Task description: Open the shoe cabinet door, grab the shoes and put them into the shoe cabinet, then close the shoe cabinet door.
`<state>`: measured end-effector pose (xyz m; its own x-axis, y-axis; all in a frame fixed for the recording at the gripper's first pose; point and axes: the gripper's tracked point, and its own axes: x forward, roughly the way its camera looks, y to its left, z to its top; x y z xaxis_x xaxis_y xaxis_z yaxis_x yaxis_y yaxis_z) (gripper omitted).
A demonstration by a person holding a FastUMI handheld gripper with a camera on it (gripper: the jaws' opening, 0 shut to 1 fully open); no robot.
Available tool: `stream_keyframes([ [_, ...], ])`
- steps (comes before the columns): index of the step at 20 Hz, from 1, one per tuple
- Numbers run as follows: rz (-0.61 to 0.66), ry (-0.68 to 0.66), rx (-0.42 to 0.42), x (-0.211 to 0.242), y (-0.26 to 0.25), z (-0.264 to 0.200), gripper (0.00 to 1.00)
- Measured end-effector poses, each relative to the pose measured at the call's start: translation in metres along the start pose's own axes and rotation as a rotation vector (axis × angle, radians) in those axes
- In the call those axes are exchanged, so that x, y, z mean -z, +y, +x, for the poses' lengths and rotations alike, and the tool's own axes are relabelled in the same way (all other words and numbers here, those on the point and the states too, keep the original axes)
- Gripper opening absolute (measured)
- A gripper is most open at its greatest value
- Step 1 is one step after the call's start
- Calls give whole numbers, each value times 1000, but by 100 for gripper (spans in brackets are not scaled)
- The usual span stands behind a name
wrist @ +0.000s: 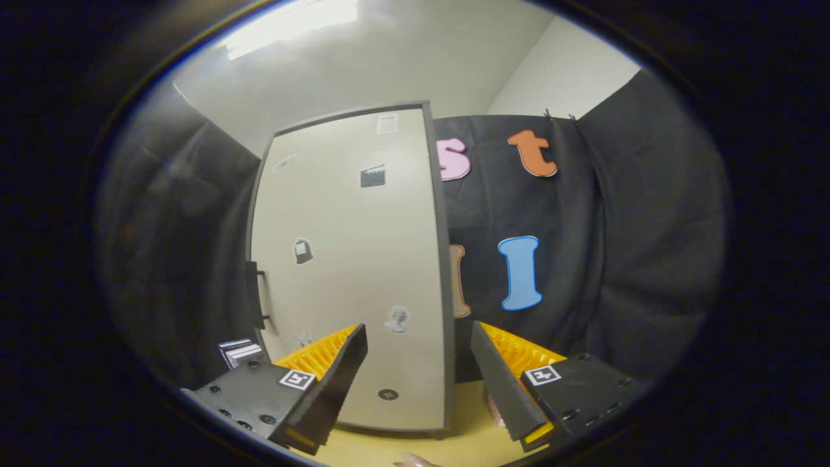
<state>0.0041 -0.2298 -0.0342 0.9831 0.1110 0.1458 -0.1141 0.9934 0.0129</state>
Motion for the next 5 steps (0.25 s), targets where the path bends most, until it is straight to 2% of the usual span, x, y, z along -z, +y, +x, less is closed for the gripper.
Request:
stream_keyframes([
  [5,-86,-6,4,23,-127,-13,100],
])
